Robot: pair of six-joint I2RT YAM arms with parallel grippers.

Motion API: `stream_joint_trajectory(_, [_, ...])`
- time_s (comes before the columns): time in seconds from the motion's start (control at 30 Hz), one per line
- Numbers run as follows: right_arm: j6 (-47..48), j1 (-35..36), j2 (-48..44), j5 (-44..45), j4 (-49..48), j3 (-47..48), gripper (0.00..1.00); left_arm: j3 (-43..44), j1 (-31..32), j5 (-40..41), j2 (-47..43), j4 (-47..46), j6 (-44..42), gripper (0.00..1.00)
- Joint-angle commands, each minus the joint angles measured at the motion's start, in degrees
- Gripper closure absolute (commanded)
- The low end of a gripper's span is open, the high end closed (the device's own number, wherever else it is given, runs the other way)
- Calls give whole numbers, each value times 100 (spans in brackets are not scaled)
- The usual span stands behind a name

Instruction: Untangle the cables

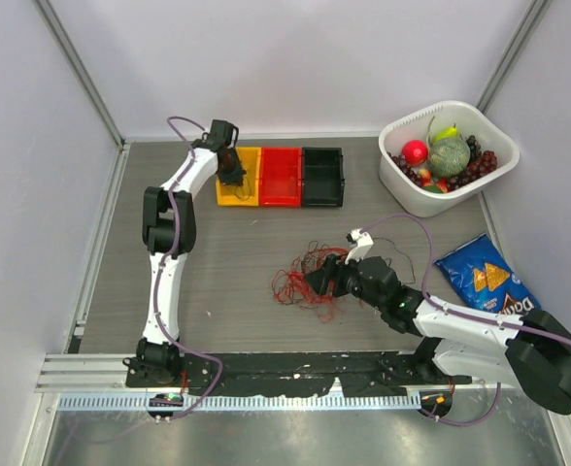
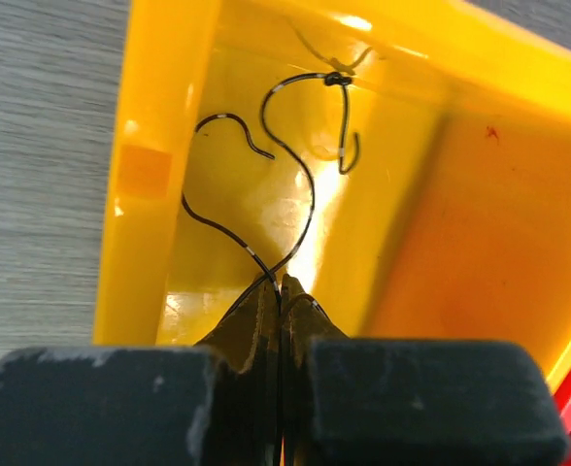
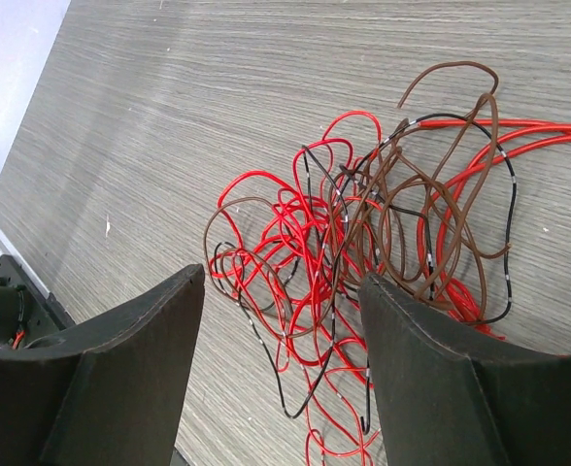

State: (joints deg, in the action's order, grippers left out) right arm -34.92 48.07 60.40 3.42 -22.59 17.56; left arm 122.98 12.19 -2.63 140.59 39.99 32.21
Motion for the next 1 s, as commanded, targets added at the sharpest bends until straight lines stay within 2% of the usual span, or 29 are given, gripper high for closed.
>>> stream_joint_trajectory(0.0, [-129, -26, 121, -43, -439, -7, 30, -1, -32, 728, -85, -428, -48, 100])
stream_joint_trajectory(0.13, [-138, -44, 147, -43, -474, -33, 30, -563, -6, 694, -313, -1026, 31, 100])
stream_joint_trajectory(0.23, [-164, -35, 182, -43, -536, -42, 30, -793, 29, 1079, -489, -1247, 110, 100])
stream_joint_trajectory(0.3, [-147, -52, 253, -43, -536, -16, 30, -906, 30, 1063, -620, -1466, 268, 100])
stream_joint_trajectory(0.43, [-173, -53, 332, -52, -536, 19, 30, -802, 126, 1554, -586, -1512, 479, 100])
stream_joint_trajectory(0.57, [-173, -61, 323, -43, -553, -7, 30, -837, 205, 1792, -507, -1581, 629, 95])
stream_joint_trajectory(0.7, [-173, -53, 314, -52, -562, -7, 31, -881, 302, 1907, -507, -1670, 655, 80])
stream_joint_trajectory(0.73, [-173, -61, 314, -52, -554, -7, 31, -890, 319, 1950, -542, -1670, 673, 79])
stream_joint_trajectory(0.87, [-191, -61, 279, -52, -562, -34, 31, -924, 390, 1898, -717, -1635, 691, 56])
stream_joint_trajectory(0.97, [-200, -61, 227, -26, -580, -86, 31, -1213, 390, 1819, -1120, -1529, 752, 47])
